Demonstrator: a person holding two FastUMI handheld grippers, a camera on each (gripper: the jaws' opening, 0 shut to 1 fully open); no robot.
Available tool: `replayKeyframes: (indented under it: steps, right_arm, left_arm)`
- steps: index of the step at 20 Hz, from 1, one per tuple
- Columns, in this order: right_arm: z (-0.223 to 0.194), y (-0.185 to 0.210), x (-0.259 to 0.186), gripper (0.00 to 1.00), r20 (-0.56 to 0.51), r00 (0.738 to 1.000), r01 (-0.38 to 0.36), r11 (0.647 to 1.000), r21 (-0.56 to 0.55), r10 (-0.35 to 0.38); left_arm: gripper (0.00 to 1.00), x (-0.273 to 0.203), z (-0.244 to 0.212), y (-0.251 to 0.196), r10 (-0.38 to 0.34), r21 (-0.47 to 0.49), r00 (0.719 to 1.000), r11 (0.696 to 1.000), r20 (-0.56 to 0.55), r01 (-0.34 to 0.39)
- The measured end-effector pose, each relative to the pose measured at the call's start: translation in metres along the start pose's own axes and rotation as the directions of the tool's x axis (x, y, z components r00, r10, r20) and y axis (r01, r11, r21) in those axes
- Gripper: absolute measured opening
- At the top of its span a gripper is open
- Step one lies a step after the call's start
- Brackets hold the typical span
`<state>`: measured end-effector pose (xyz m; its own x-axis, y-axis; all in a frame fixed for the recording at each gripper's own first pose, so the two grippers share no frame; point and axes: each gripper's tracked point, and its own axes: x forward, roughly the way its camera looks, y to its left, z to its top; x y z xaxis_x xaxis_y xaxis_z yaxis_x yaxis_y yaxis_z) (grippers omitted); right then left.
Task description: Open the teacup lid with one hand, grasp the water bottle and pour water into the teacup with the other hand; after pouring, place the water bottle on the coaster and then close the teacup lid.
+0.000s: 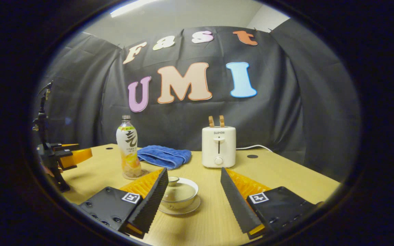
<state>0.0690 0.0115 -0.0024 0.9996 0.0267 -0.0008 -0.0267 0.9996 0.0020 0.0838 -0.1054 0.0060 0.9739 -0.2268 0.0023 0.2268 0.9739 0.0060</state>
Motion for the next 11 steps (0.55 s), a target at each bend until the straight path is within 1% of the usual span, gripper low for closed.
replayKeyframes:
  steps: [2,9,10,11]
  right_arm:
    - [-0.0004,-0.0031,-0.0003,0.94,0.0,1.0,0.013,1.0,0.0,-0.013]
    - [-0.0008,-0.0038,-0.0003,0.94,0.0,1.0,0.017,1.0,0.0,-0.017]
    - [-0.0003,-0.0039,0.0,0.94,0.0,1.0,0.017,1.0,-0.001,-0.017]
    - [-0.0001,-0.004,-0.0003,0.94,0.001,1.0,0.017,1.0,-0.001,-0.017]
  left_arm:
    - [0.97,-0.0015,0.0008,0.0032,0.017,0.001,1.0,1.0,0.0,-0.017]
    - [0.97,-0.0014,0.0008,0.0049,0.03,0.0,1.0,1.0,-0.001,-0.03]
    - [0.99,-0.0014,-0.0002,0.0047,0.03,0.0,1.0,1.0,-0.001,-0.03]
    - [0.97,-0.0014,0.0003,0.0047,0.03,0.0,1.0,1.0,-0.001,-0.03]
